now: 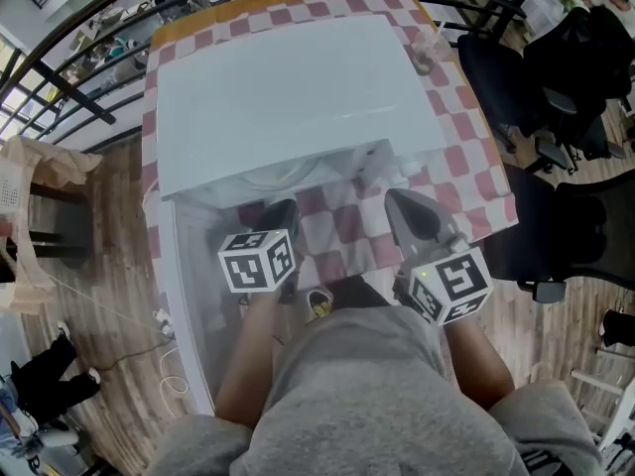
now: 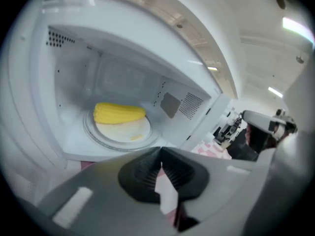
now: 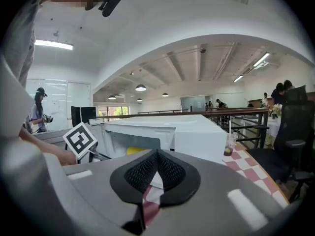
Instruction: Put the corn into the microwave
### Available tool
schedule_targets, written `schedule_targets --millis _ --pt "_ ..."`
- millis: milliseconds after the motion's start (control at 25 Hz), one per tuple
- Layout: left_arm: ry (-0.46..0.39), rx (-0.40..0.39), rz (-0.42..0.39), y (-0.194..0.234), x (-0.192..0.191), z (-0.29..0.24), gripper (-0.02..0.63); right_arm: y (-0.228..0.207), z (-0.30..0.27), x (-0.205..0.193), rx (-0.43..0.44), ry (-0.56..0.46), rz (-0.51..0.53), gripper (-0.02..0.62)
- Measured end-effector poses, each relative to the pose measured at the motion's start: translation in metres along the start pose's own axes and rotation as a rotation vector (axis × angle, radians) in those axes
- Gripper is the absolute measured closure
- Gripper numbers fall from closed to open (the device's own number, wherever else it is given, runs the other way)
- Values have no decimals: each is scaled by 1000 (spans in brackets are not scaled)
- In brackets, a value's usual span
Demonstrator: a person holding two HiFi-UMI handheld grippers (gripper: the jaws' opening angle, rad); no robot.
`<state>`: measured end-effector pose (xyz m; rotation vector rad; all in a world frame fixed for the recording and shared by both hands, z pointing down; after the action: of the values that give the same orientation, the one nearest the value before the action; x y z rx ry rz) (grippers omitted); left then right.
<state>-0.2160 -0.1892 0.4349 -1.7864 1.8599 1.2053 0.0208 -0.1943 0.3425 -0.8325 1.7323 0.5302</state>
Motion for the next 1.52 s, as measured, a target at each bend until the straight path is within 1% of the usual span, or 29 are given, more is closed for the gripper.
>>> schedule_targets --millis 160,440,600,760,920,1080,1200,1320,1520 --pt "-81 21 -87 -27 -11 33 597 0 31 3 -35 -25 27 597" --pt "-232 57 -150 -55 -20 87 597 1 82 4 -66 -26 103 598" --pt "-280 64 -195 -72 -21 108 597 -1 103 9 -69 -19 154 597" --pt "-336 69 -235 -90 -24 129 597 0 115 5 -49 -26 151 597" --pt "-350 82 -268 -110 -36 151 597 3 127 -5 -16 -27 114 597" --pt "-343 114 -261 -133 -54 168 597 0 149 -19 18 -26 88 597" --pt "-338 110 -264 -160 -68 183 597 -7 176 -27 31 -32 73 597" --pt "-352 95 -290 -191 -82 197 597 -15 209 -33 24 -25 73 597" --pt "-381 101 -279 -234 -109 210 597 -29 268 -49 -9 -35 26 597"
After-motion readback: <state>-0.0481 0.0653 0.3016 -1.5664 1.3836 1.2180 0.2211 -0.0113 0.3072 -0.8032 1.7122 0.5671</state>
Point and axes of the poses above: the fingertips, and each gripper's own axes: z backward along the fingers, y to its left, x out of its top, the point moved 8 cm from there along z, backward along the fingers, and after that the axes turned 1 degree about y, right-handed, at the moved point
